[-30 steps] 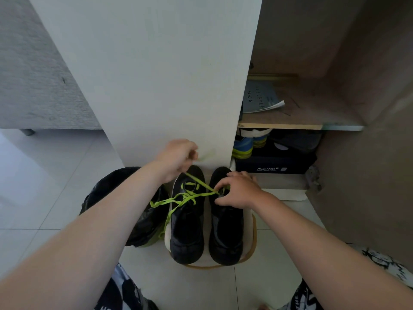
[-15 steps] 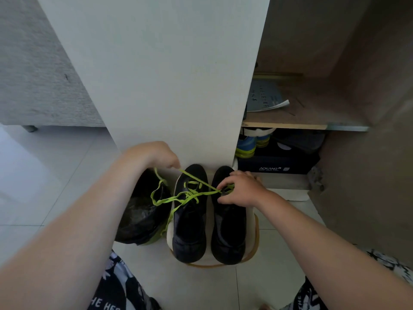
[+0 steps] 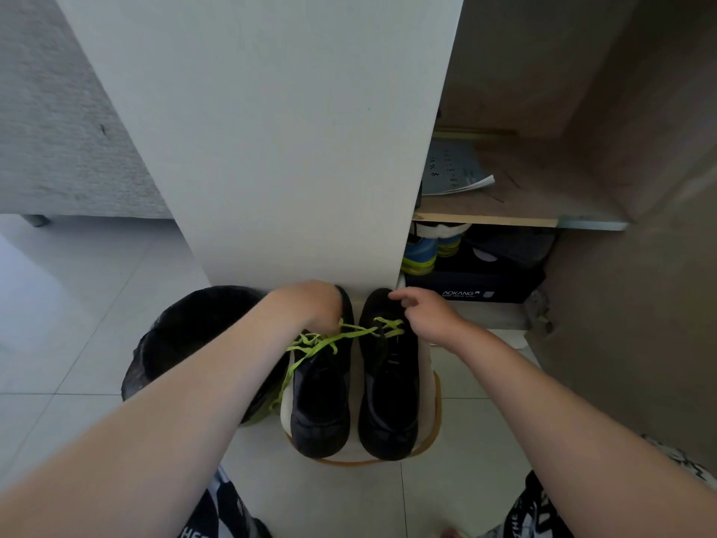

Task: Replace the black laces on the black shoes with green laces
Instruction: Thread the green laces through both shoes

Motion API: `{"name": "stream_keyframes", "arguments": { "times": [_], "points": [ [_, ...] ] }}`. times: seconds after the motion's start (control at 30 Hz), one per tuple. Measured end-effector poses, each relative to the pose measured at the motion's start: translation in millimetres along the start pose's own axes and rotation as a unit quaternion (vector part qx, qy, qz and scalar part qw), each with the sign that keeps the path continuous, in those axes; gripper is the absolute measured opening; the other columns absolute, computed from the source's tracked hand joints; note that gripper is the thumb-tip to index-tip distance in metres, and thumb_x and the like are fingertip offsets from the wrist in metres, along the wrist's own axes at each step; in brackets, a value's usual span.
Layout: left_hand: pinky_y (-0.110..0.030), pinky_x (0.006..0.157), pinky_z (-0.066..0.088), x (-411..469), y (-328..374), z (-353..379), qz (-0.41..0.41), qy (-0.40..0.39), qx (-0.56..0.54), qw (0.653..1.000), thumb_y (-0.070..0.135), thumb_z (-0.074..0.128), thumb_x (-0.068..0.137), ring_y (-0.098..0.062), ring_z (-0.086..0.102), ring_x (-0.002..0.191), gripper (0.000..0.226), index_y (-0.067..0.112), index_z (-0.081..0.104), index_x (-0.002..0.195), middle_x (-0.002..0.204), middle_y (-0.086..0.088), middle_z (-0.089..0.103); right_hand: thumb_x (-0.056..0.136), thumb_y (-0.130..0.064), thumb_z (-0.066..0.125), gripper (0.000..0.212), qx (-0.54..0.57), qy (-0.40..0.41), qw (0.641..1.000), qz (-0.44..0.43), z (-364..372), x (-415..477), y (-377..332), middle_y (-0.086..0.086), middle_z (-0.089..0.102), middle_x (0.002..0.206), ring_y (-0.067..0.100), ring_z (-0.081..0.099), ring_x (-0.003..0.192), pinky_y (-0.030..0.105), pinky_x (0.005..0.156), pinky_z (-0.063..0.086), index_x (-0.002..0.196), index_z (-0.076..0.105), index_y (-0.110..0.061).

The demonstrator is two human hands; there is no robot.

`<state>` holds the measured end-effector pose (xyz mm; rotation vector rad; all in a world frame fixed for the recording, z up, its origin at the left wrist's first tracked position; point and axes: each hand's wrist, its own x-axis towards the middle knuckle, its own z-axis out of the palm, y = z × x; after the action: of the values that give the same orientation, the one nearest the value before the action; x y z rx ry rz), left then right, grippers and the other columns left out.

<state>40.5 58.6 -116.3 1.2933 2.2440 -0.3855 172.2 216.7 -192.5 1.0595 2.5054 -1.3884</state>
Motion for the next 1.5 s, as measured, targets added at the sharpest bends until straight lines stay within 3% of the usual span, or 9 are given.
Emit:
{"name": "stream_keyframes", "arguments": {
  "times": [0.1, 0.2, 0.47, 0.67, 0.87, 1.0, 1.17, 1.37, 1.5],
  "points": [
    [-0.035, 0.080, 0.052, 8, 19, 12, 0.058, 0.043, -0.022, 0.997, 0.039, 0.059, 0.090, -0.027, 0.063, 0.100, 0.029, 0.015, 0.072, 0.100, 0.103, -0.004, 0.069, 0.092, -0.002, 0.047, 0.051, -0.028, 0.003, 0.999, 0.024, -5, 2, 0, 0.004, 0.052, 0.147, 0.019, 0.051, 0.131, 0.029, 0.101, 0.045, 0.137, 0.058, -0.022],
    [-0.032, 0.070, 0.045, 14, 32, 22, 0.044, 0.089, 0.031, 0.995, 0.033, 0.055, 0.093, -0.028, 0.064, 0.099, 0.024, 0.013, 0.068, 0.100, 0.105, -0.006, 0.069, 0.086, -0.025, 0.068, 0.058, -0.082, -0.050, 0.995, 0.037, -4, -7, -5, 0.000, 0.045, 0.143, 0.018, 0.052, 0.117, 0.027, 0.074, 0.049, 0.142, 0.052, -0.028],
    [-0.032, 0.071, 0.044, 24, 22, 16, 0.040, 0.075, -0.017, 0.996, 0.023, 0.046, 0.099, -0.030, 0.062, 0.098, 0.028, 0.009, 0.069, 0.100, 0.106, -0.011, 0.067, 0.074, -0.030, 0.079, 0.079, -0.151, -0.081, 0.985, 0.019, -8, -16, -4, 0.003, 0.031, 0.152, 0.024, 0.042, 0.135, 0.035, 0.107, 0.044, 0.145, 0.045, -0.037],
    [-0.033, 0.076, 0.043, 20, 22, 16, 0.047, 0.027, -0.072, 0.996, 0.034, 0.035, 0.098, -0.027, 0.057, 0.092, 0.037, 0.012, 0.064, 0.096, 0.107, -0.011, 0.065, 0.066, -0.063, 0.054, 0.019, -0.111, -0.028, 0.990, -0.086, 16, -12, -6, -0.009, 0.051, 0.122, 0.023, 0.042, 0.129, 0.046, 0.110, 0.036, 0.082, 0.062, -0.066],
    [-0.026, 0.052, 0.037, 8, 10, 6, -0.009, -0.128, -0.097, 0.987, 0.028, 0.056, 0.096, -0.016, 0.047, 0.059, 0.026, 0.011, 0.074, 0.094, 0.076, -0.001, 0.055, 0.080, -0.048, 0.075, 0.028, -0.226, -0.045, 0.970, -0.079, 9, -24, -13, -0.004, 0.042, 0.145, 0.021, 0.029, 0.141, 0.043, 0.109, 0.030, 0.107, 0.068, -0.048],
    [-0.026, 0.050, 0.051, 2, -10, 1, -0.085, -0.273, -0.209, 0.935, 0.015, 0.055, 0.096, -0.019, 0.059, 0.060, 0.018, 0.007, 0.071, 0.091, 0.076, -0.006, 0.061, 0.085, -0.041, 0.070, 0.022, -0.240, -0.045, 0.965, -0.098, 11, -23, -15, -0.004, 0.046, 0.142, 0.021, 0.031, 0.139, 0.042, 0.109, 0.029, 0.106, 0.069, -0.045],
    [-0.037, 0.064, 0.061, 4, -32, -2, -0.082, -0.185, -0.183, 0.962, 0.002, 0.058, 0.095, -0.028, 0.075, 0.080, 0.033, 0.014, 0.055, 0.125, 0.101, -0.016, 0.071, 0.094, -0.017, 0.052, 0.027, -0.180, 0.022, 0.970, -0.160, 20, -17, -20, -0.006, 0.057, 0.124, 0.021, 0.050, 0.122, 0.039, 0.104, 0.039, 0.100, 0.072, -0.035],
    [-0.038, 0.095, 0.053, 5, -14, -11, -0.025, -0.178, -0.004, 0.984, 0.046, 0.083, 0.074, -0.026, 0.060, 0.118, 0.090, 0.020, 0.039, 0.148, 0.139, -0.005, 0.055, 0.085, -0.038, 0.074, 0.056, -0.300, -0.039, 0.933, -0.193, 38, -13, -37, -0.015, 0.069, 0.112, 0.015, 0.051, 0.117, 0.039, 0.099, 0.030, 0.137, 0.056, -0.040],
    [-0.035, 0.087, 0.053, 17, -17, -3, 0.077, 0.017, -0.139, 0.987, 0.032, 0.076, 0.080, -0.019, 0.065, 0.095, 0.032, 0.024, 0.067, 0.109, 0.099, 0.004, 0.071, 0.090, -0.044, 0.066, 0.023, -0.281, 0.033, 0.937, -0.205, 38, -12, -48, -0.008, 0.072, 0.106, 0.021, 0.057, 0.114, 0.037, 0.097, 0.030, 0.109, 0.073, -0.036]
  ]
}}
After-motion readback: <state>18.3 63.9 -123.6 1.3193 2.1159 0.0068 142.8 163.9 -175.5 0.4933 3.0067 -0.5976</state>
